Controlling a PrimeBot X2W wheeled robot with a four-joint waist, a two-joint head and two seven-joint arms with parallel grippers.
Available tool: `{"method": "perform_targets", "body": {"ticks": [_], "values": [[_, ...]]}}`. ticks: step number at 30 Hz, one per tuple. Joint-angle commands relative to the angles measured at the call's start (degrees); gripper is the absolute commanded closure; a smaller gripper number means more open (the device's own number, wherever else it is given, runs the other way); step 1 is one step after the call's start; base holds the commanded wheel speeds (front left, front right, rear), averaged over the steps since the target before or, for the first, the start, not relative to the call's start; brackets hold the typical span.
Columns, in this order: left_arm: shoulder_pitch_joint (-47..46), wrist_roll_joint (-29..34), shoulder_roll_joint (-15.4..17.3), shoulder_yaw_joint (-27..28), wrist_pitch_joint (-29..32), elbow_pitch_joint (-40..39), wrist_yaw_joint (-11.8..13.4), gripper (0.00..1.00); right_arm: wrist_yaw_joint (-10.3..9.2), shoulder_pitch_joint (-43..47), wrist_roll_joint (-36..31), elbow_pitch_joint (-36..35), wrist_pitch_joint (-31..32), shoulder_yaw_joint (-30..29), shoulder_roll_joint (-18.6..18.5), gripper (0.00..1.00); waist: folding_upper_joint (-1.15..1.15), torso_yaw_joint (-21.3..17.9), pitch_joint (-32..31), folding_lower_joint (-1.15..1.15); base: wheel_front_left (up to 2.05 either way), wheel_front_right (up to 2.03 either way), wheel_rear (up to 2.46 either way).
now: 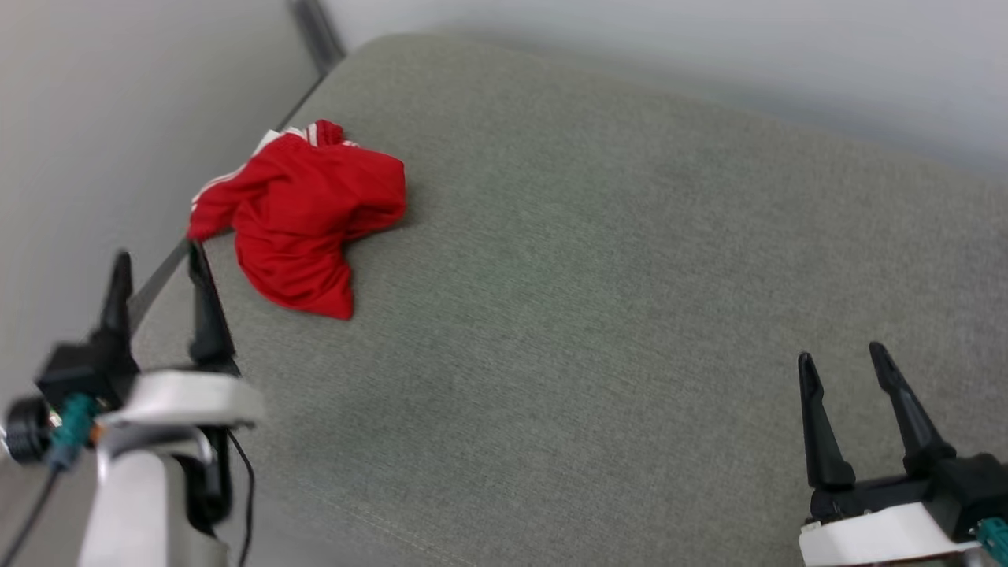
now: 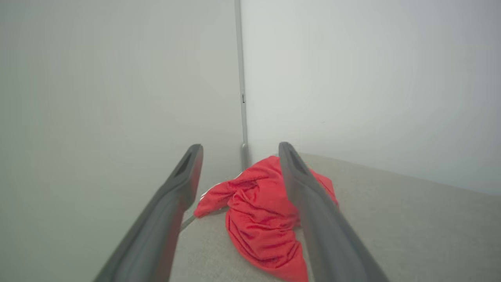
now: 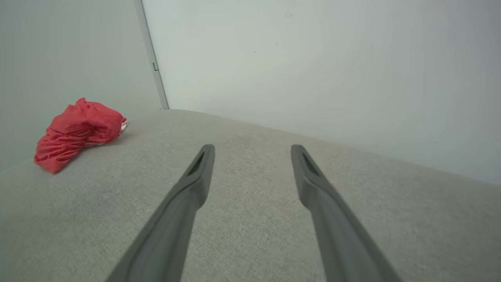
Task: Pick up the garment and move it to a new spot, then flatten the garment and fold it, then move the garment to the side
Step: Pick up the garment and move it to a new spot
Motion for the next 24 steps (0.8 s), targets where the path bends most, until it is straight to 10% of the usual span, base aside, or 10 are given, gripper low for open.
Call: {"method": "perform_targets", "body": {"ticks": [1, 15, 24], "values": [[-3.2, 0.0, 1.5, 1.2, -0.1, 1.0, -0.9, 0.00, -0.04, -1.3, -0.8, -0.6, -0.1, -0.1, -0.1, 0.00, 0.00, -2.1, 3.4, 0.00, 0.00, 0.00, 0.00], [-27.9, -3.5, 12.2, 7.1, 1.2, 14.9, -5.4, 0.00, -0.04, -6.4, -4.9, -5.3, -0.1, -1.7, -0.1, 0.00, 0.00, -6.8, 14.9, 0.00, 0.00, 0.00, 0.00], [-37.9, -10.6, 20.5, 4.0, 16.0, 27.7, -7.3, 0.00, -0.04, -8.7, -5.9, -9.2, -0.1, -1.6, -0.1, 0.00, 0.00, -8.6, 19.9, 0.00, 0.00, 0.00, 0.00]]}}
